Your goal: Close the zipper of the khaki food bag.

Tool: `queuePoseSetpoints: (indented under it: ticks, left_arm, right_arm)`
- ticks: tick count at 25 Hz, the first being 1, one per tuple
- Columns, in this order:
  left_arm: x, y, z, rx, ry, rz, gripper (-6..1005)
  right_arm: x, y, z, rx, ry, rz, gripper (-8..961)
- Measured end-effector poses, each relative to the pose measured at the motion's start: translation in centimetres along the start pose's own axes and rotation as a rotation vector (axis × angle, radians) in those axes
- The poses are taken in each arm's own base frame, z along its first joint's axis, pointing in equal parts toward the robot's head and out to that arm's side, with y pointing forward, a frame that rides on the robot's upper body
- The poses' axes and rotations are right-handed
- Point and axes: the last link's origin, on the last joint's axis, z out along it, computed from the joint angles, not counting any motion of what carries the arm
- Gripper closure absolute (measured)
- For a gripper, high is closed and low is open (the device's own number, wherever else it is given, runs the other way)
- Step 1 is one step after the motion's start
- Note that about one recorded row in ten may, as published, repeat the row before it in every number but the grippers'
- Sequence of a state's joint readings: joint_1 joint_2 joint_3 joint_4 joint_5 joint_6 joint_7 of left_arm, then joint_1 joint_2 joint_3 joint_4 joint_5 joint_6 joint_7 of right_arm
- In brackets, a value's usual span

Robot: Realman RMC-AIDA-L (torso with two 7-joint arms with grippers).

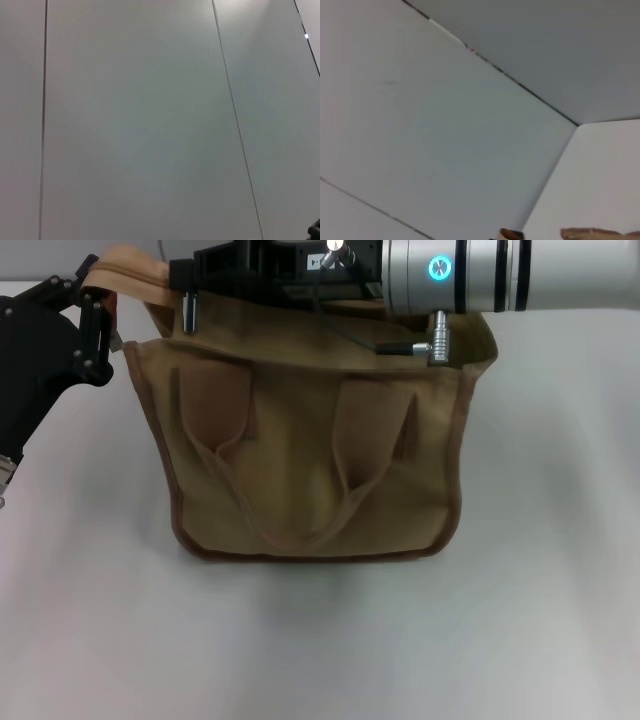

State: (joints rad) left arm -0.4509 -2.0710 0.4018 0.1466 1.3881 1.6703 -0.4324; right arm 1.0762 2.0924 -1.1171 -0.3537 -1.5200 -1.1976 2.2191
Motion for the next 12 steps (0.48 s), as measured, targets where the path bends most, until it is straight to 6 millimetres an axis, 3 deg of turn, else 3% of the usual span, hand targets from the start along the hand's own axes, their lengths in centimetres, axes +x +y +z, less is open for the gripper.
queuePoseSetpoints:
  ticks: [12]
  left_arm:
    - [-0.06, -0.13, 0.06, 0.005, -0.005, 0.002, 981]
  right_arm:
    - [0.47, 0.11, 0.17, -0.005, 0.025, -0.02, 846]
